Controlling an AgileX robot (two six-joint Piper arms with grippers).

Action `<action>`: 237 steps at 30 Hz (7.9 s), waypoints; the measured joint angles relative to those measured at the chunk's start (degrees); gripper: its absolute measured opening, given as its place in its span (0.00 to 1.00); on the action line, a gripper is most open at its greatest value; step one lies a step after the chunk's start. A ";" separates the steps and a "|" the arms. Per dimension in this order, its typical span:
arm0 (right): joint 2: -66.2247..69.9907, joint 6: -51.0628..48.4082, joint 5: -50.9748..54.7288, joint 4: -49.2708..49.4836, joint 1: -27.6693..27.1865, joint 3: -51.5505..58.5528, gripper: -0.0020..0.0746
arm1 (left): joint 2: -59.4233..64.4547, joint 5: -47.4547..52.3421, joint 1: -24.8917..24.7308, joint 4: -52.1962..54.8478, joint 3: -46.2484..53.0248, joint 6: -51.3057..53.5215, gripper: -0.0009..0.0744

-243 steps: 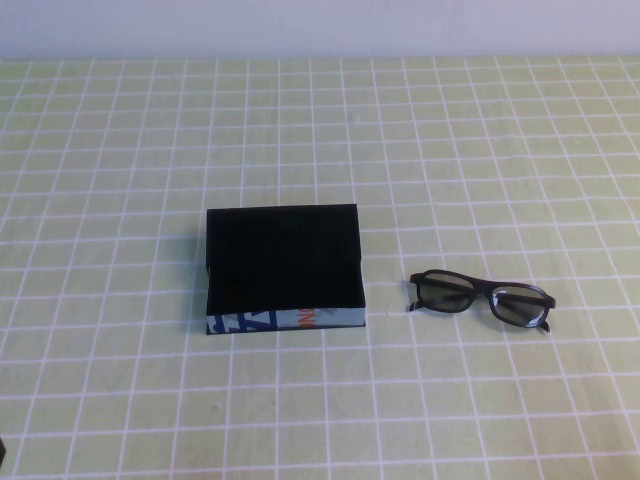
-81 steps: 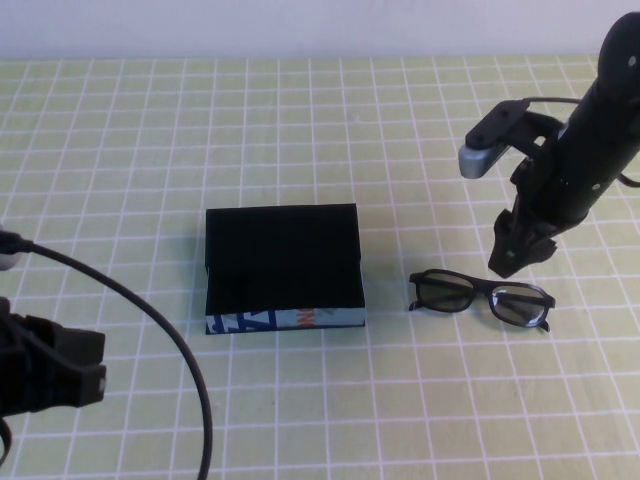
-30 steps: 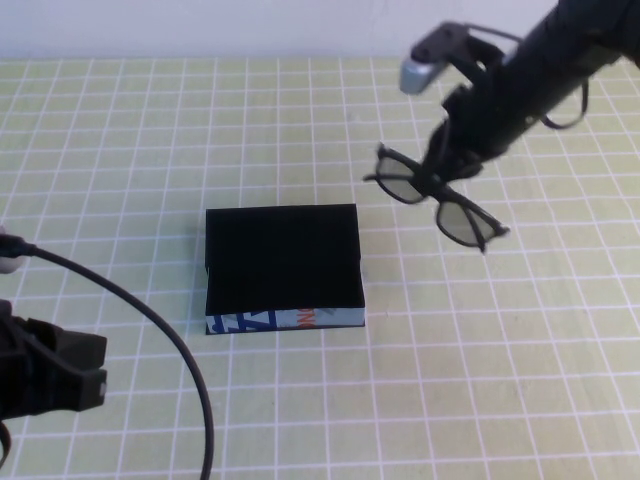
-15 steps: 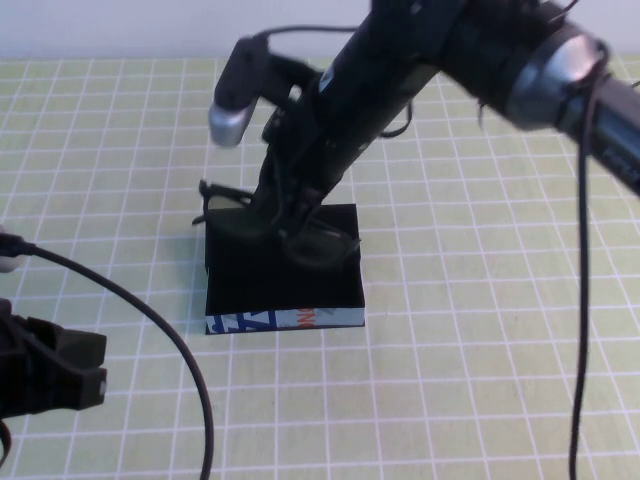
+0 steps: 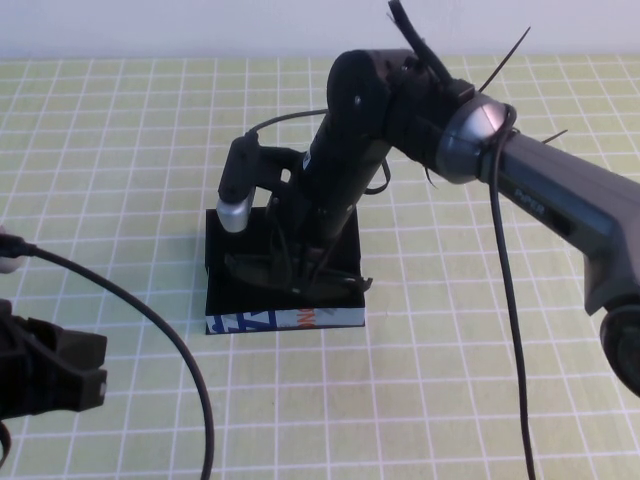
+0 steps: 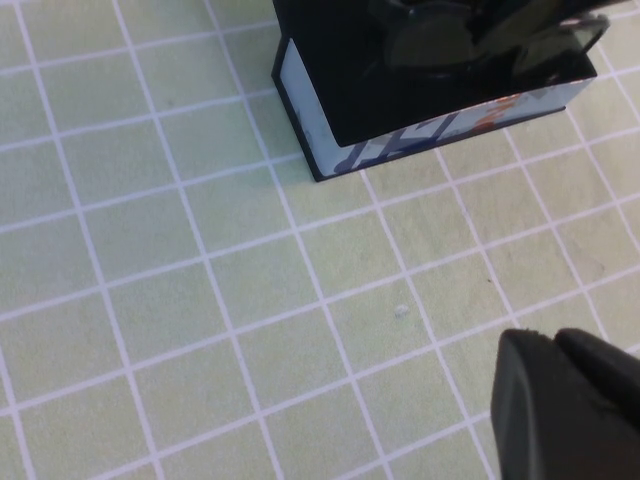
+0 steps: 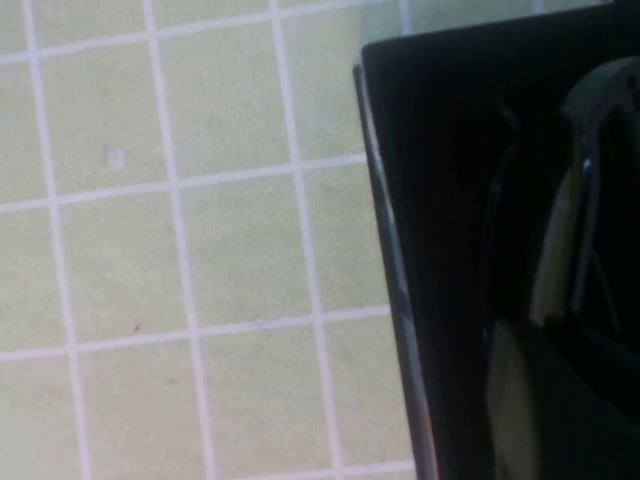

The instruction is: Return glasses to glasses case

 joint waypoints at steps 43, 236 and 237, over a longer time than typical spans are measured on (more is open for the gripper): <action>-4.28 -2.37 -1.76 17.91 -4.32 -2.72 0.10 | 5.25 -2.66 0.00 -2.54 0.00 9.40 0.01; -116.30 51.39 -52.45 -21.17 -5.62 106.64 0.00 | -48.29 -18.14 -3.36 23.07 25.93 -17.35 0.01; -116.30 51.41 -52.45 -21.17 -5.62 106.81 0.00 | -48.29 -18.15 -3.36 23.07 25.93 -17.35 0.01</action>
